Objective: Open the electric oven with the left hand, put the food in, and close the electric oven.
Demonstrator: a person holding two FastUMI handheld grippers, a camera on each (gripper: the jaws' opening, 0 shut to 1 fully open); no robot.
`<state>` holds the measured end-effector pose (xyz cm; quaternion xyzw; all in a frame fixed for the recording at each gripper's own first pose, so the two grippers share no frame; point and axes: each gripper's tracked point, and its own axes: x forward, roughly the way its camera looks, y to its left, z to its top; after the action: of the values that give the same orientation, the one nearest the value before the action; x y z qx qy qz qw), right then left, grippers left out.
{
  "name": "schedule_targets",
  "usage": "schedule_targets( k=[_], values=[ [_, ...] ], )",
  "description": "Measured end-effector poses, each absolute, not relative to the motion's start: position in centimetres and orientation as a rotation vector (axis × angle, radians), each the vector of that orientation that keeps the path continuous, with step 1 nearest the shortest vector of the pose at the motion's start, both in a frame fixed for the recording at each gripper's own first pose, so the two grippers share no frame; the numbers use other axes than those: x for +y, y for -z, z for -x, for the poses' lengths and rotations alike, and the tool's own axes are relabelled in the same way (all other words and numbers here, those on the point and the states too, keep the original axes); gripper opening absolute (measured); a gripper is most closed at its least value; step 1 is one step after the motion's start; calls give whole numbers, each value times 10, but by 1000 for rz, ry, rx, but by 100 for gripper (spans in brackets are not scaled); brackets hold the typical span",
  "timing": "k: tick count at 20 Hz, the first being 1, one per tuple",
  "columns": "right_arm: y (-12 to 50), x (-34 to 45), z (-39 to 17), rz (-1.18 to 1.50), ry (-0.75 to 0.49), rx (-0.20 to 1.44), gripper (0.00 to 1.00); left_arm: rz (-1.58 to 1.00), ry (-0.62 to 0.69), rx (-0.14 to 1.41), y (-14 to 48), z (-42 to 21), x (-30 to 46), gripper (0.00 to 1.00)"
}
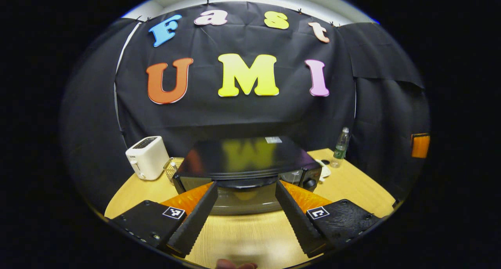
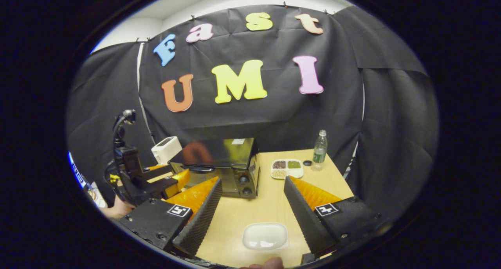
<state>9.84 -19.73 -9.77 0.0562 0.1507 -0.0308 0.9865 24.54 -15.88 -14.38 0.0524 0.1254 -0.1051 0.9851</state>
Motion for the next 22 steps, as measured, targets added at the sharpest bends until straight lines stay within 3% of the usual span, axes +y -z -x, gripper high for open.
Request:
schedule_targets(
  k=[7,11,12,14,15,22],
  values=[
    [74,-177,-129,-109,-62,189,97,3,108,120,42,-200,-145,100],
    [62,-164,-120,-90,-73,159,96,76,60,65,1,-165,-126,96],
    [57,-160,-114,-87,-67,151,96,84,52,62,-4,-154,-118,100],
    [45,-150,-101,-77,-55,127,96,92,35,54,-10,-130,-103,89],
    [40,-141,-91,-68,-53,116,96,88,13,48,-16,-114,-92,95],
    [24,-71,7,-22,-66,101,96,77,-14,30,-21,6,-47,94]
  ],
)
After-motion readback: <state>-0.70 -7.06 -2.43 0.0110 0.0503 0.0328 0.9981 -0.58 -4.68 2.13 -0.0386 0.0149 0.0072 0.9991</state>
